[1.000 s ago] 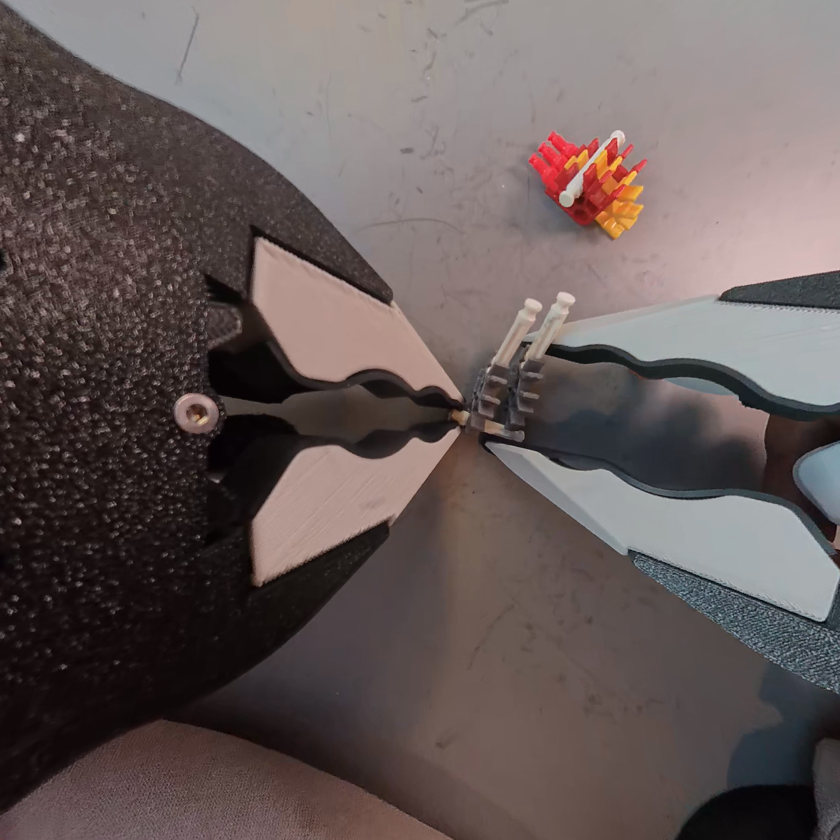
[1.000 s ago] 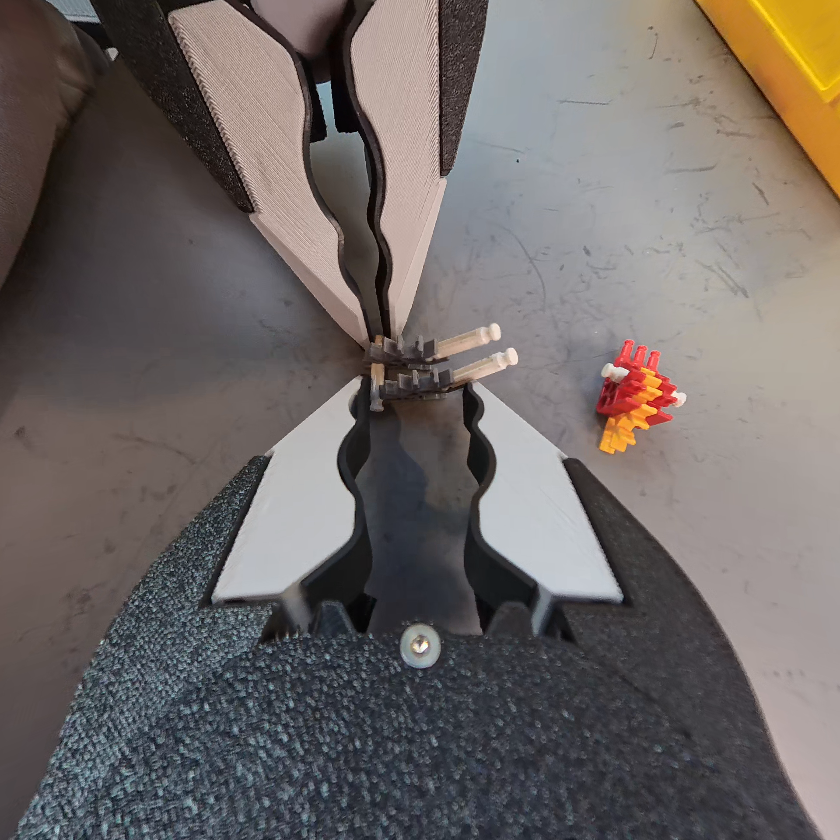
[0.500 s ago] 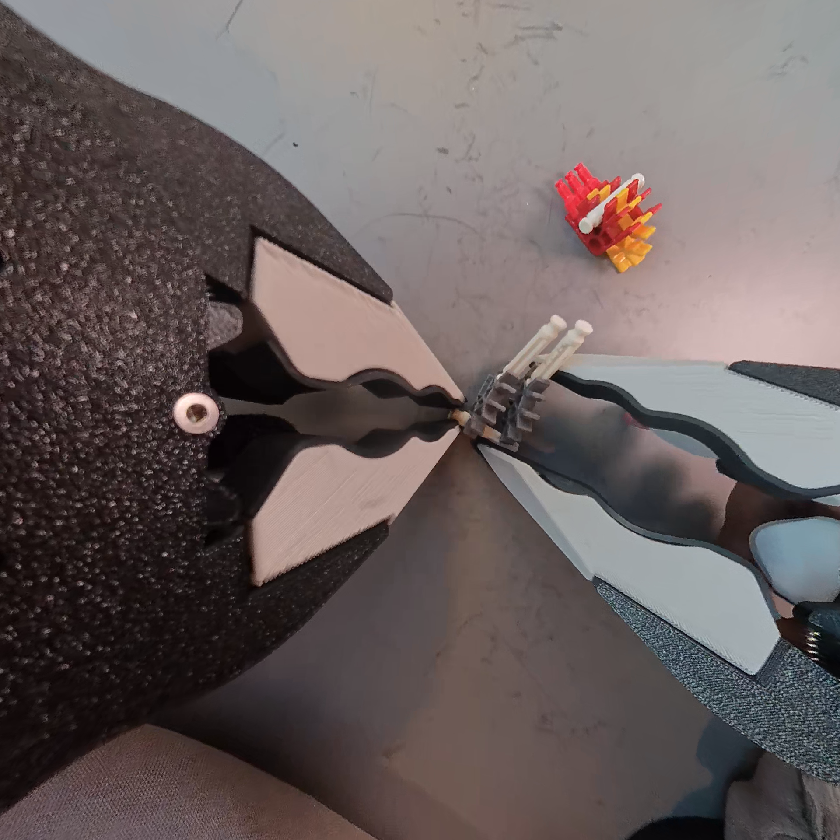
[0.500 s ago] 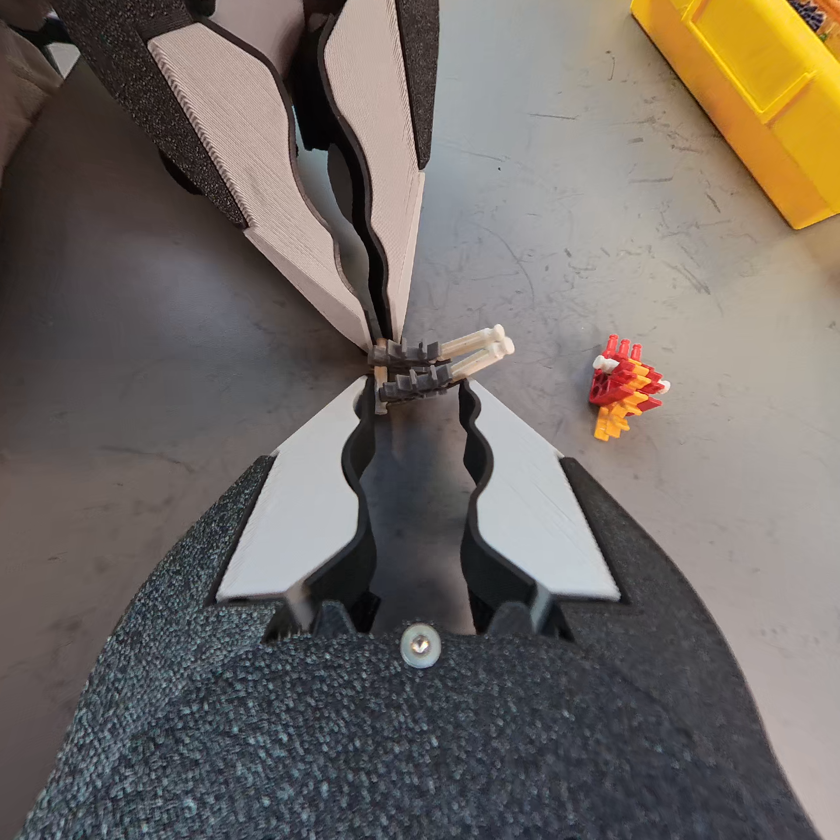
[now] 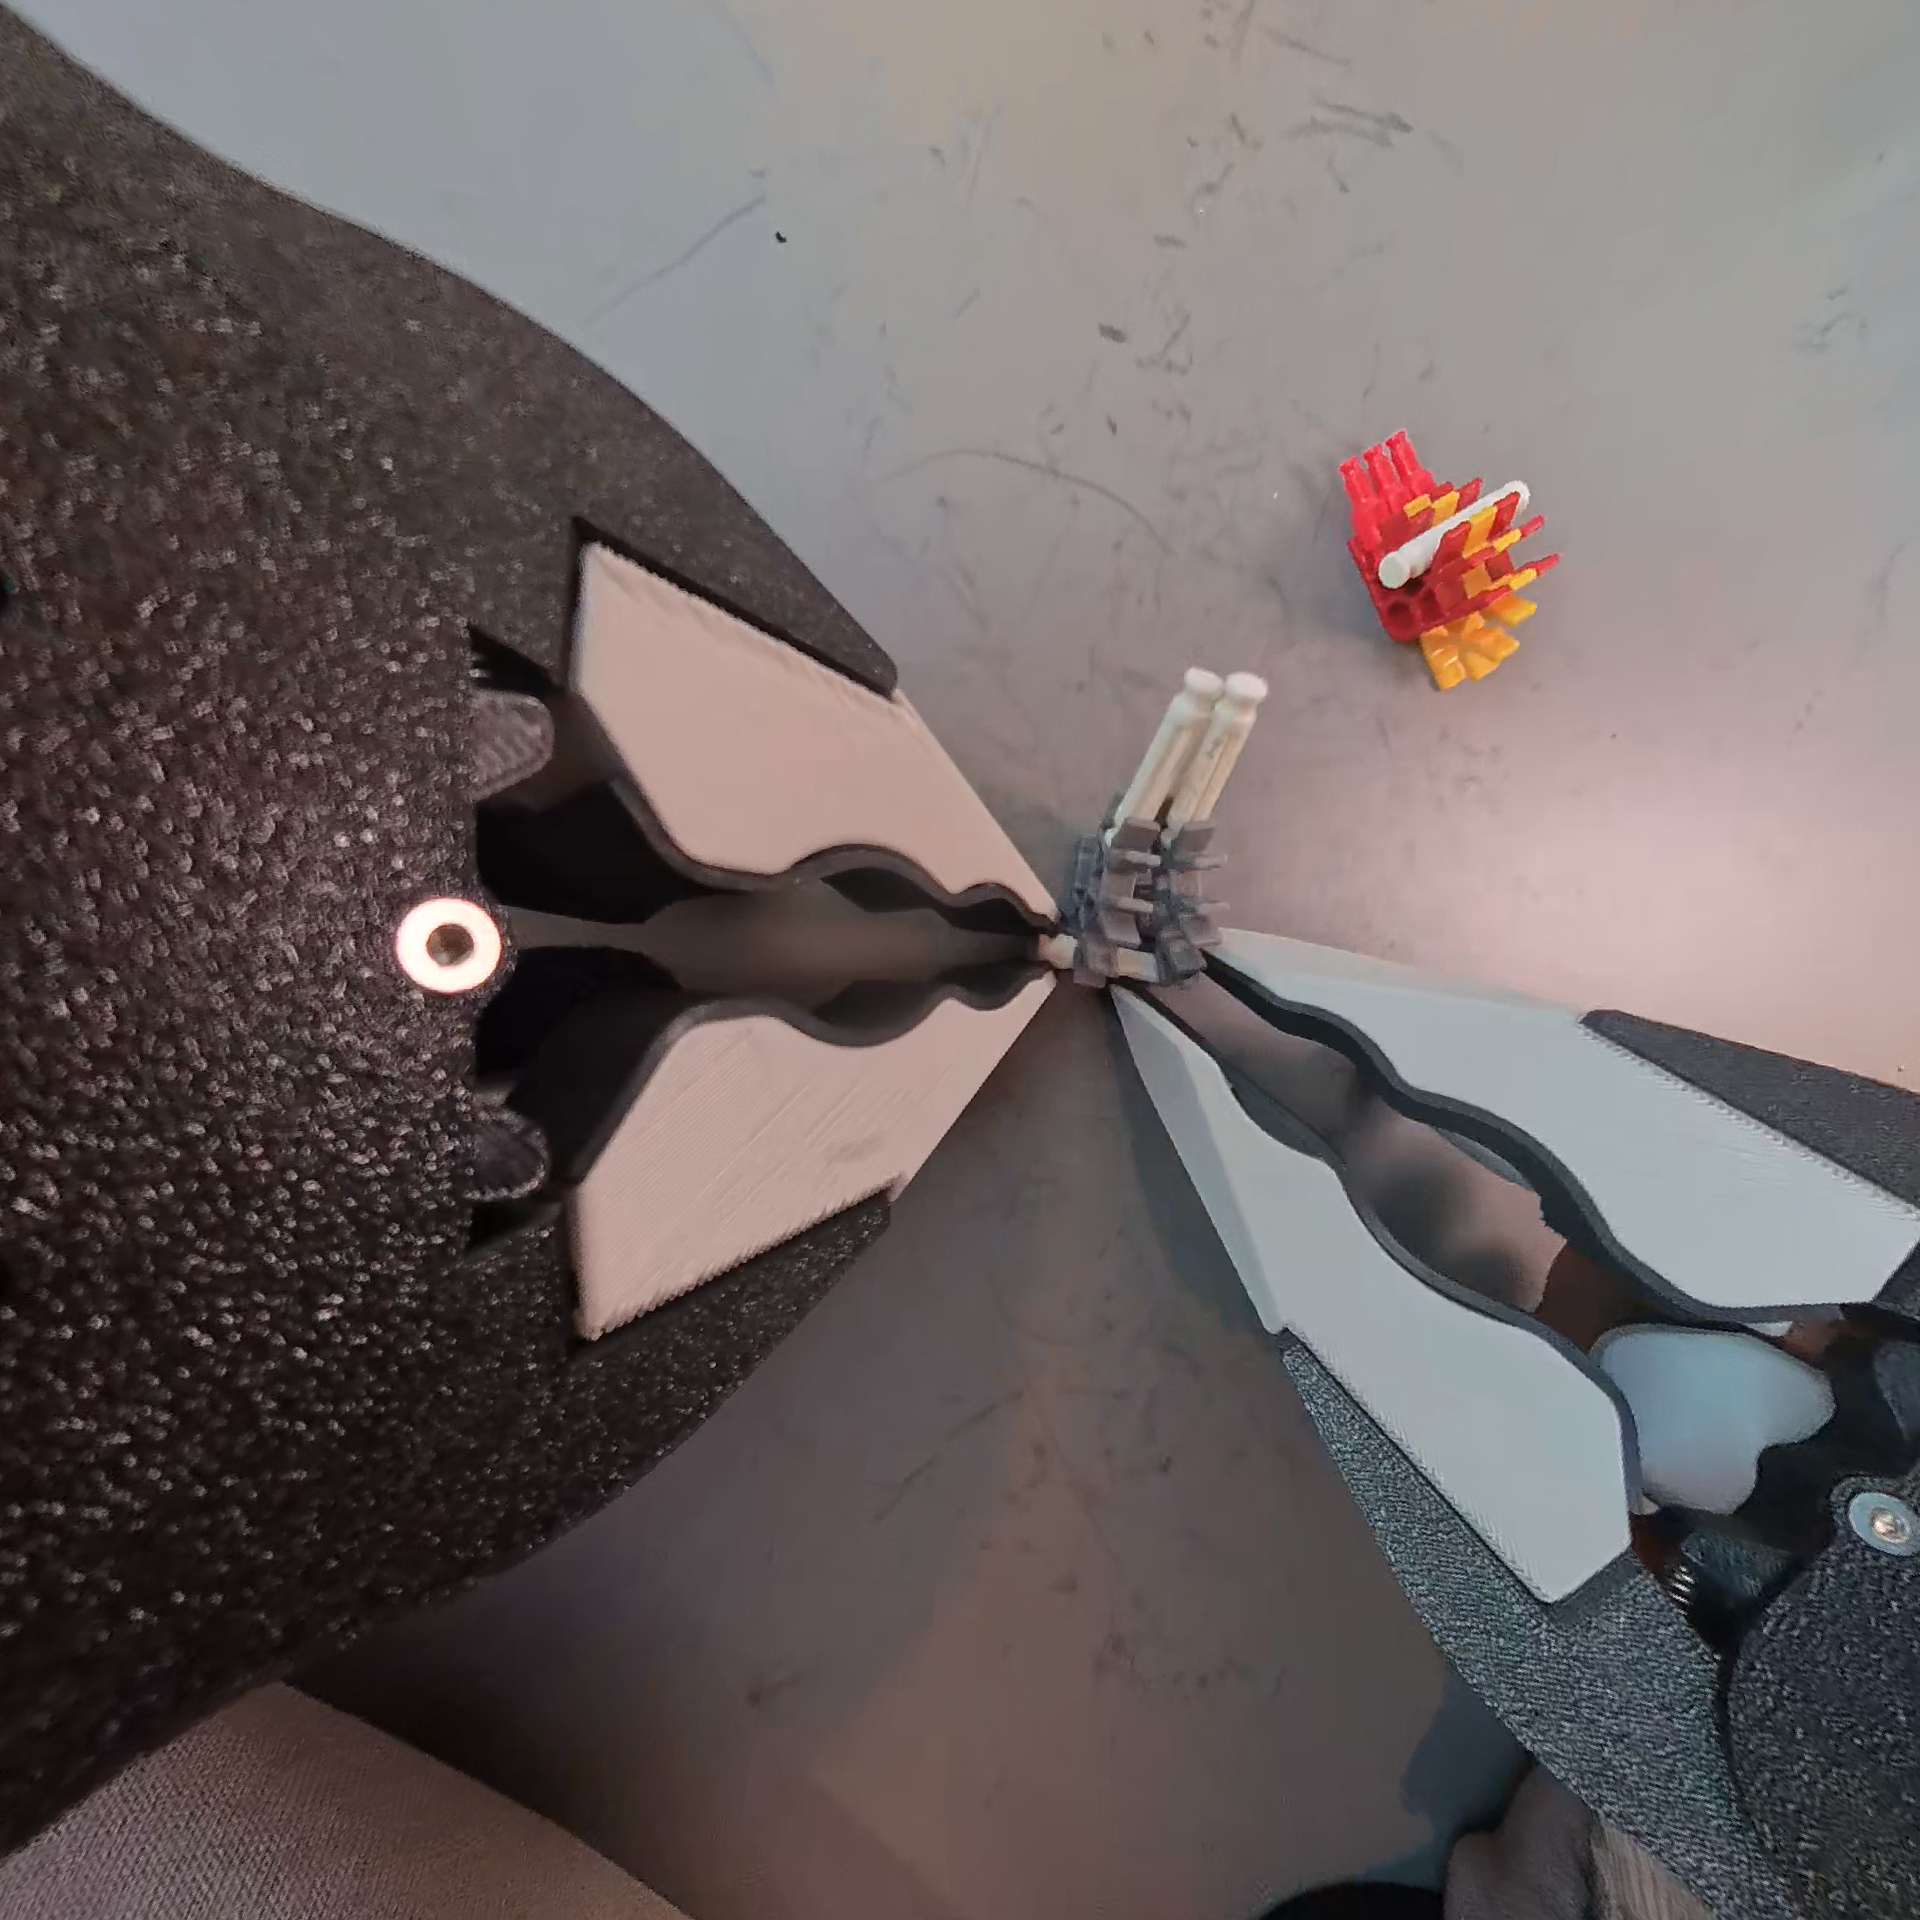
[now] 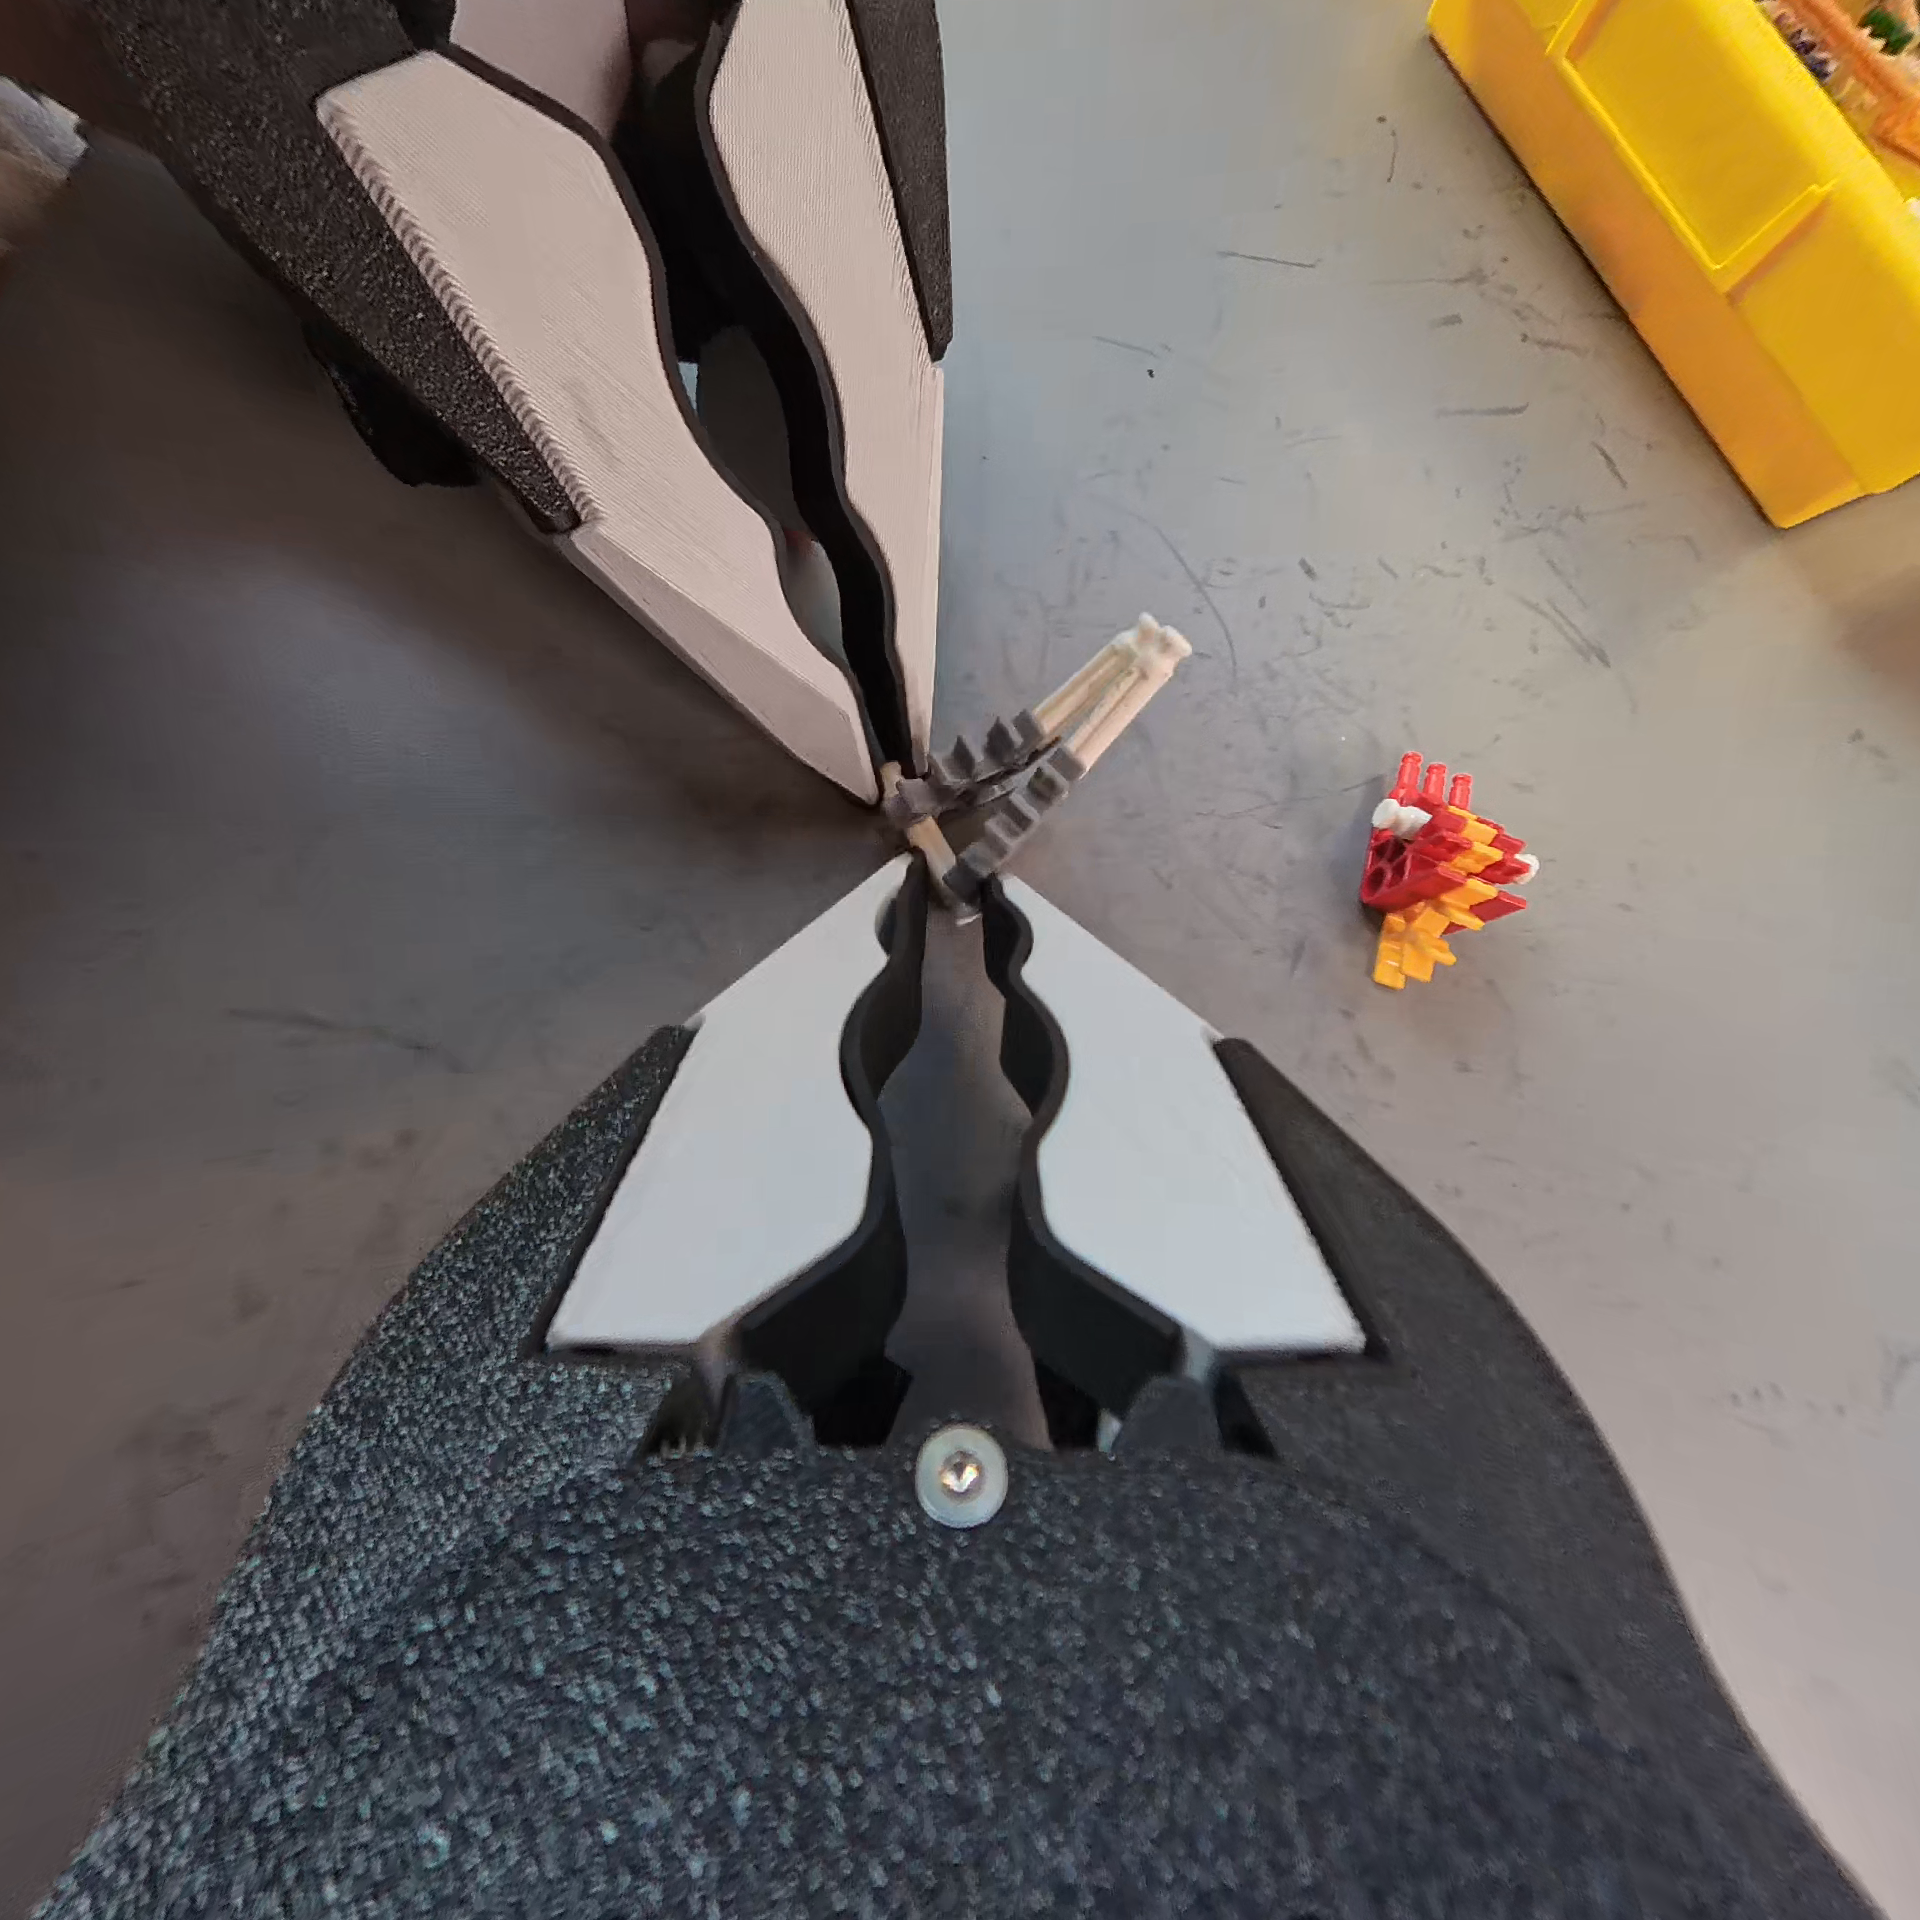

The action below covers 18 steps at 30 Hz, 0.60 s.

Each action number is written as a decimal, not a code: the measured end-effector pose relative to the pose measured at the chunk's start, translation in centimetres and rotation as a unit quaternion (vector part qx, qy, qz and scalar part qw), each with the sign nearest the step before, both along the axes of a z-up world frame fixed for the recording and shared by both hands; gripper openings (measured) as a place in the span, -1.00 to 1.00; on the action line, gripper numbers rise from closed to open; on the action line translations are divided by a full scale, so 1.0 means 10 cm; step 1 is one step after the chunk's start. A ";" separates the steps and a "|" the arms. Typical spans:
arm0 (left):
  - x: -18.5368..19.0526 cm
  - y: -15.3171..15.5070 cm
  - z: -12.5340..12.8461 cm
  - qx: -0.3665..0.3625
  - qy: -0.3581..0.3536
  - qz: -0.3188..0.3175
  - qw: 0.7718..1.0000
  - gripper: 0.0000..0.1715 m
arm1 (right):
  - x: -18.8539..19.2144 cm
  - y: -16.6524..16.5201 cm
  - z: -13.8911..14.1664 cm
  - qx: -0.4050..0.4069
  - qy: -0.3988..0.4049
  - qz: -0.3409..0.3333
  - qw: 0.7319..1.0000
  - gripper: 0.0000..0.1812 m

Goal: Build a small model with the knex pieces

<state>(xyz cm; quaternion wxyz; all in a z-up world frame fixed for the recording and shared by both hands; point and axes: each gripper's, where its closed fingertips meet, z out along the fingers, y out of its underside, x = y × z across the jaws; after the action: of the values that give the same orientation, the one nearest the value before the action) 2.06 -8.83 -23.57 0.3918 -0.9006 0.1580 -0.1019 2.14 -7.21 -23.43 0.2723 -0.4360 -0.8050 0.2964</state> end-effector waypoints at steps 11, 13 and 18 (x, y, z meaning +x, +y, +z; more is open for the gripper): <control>-0.17 0.01 0.21 0.007 -0.114 -0.001 0.993 -0.77 | 0.01 0.00 0.00 0.007 0.002 -0.001 1.000 -0.93; -0.23 0.09 0.22 -0.017 -0.146 -0.014 0.989 -0.60 | 0.01 0.00 0.00 0.006 0.001 -0.001 1.000 -0.93; -0.12 0.30 0.30 -0.057 -0.217 -0.145 0.964 -0.60 | 0.02 0.00 -0.01 0.020 0.009 0.008 1.000 -0.94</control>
<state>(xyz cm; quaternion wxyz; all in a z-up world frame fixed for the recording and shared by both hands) 0.87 -5.83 -20.54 0.3455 -0.8452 0.1924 -0.3594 2.30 -7.21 -23.49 0.2859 -0.4214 -0.8118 0.2858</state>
